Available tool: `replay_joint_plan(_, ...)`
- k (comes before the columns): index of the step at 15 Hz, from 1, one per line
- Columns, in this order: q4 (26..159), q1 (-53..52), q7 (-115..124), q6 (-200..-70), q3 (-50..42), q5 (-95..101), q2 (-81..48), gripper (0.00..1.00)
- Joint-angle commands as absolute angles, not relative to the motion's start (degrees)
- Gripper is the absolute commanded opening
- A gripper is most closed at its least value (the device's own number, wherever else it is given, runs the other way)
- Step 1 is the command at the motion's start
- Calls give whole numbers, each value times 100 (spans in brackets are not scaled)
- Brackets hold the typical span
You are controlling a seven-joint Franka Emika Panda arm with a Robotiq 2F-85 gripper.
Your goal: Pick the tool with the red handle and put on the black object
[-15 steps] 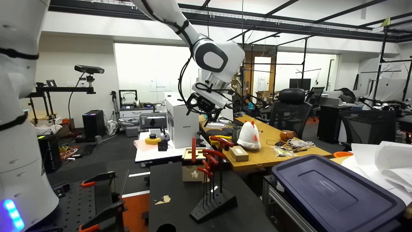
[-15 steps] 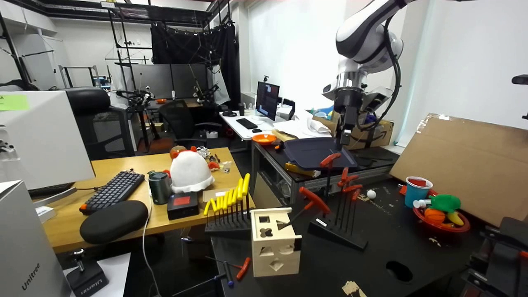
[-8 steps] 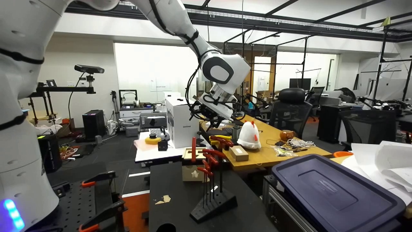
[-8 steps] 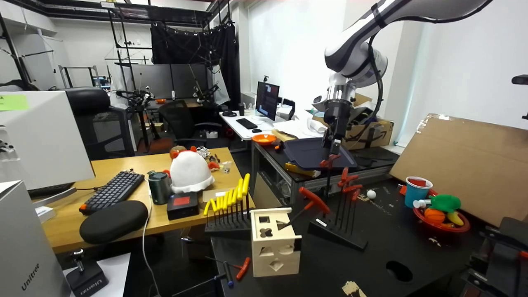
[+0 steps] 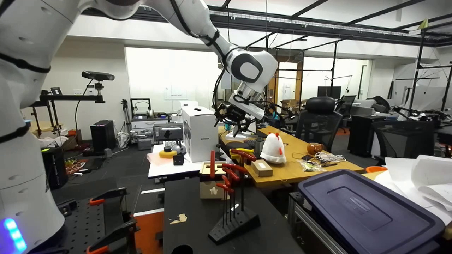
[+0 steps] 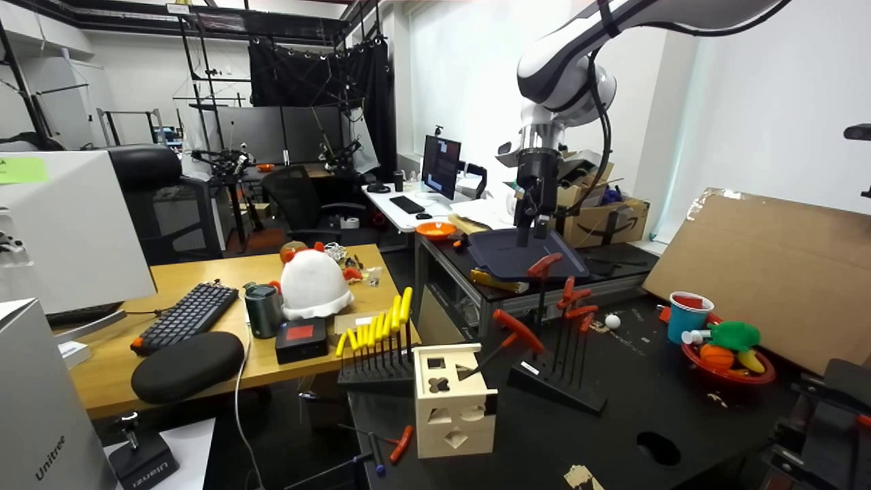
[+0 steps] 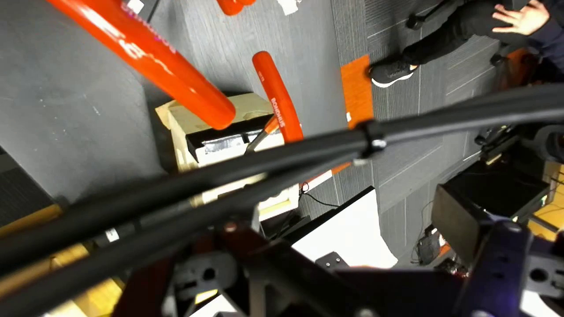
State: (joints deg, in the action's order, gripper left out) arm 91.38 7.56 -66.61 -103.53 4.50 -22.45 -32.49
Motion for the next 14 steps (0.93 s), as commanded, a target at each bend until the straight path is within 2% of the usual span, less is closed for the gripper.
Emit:
replay_joint_plan(1, 8349, 658, -6265, -10101, 522, -2059, -4013, 100)
replay_joint_plan(13, 7201, 132, -4543, -10044, 646, -1019, -5046, 100)
replay_joint_plan(14, 7546, 188, -4695, -10318, 708, -1054, -4887, 100)
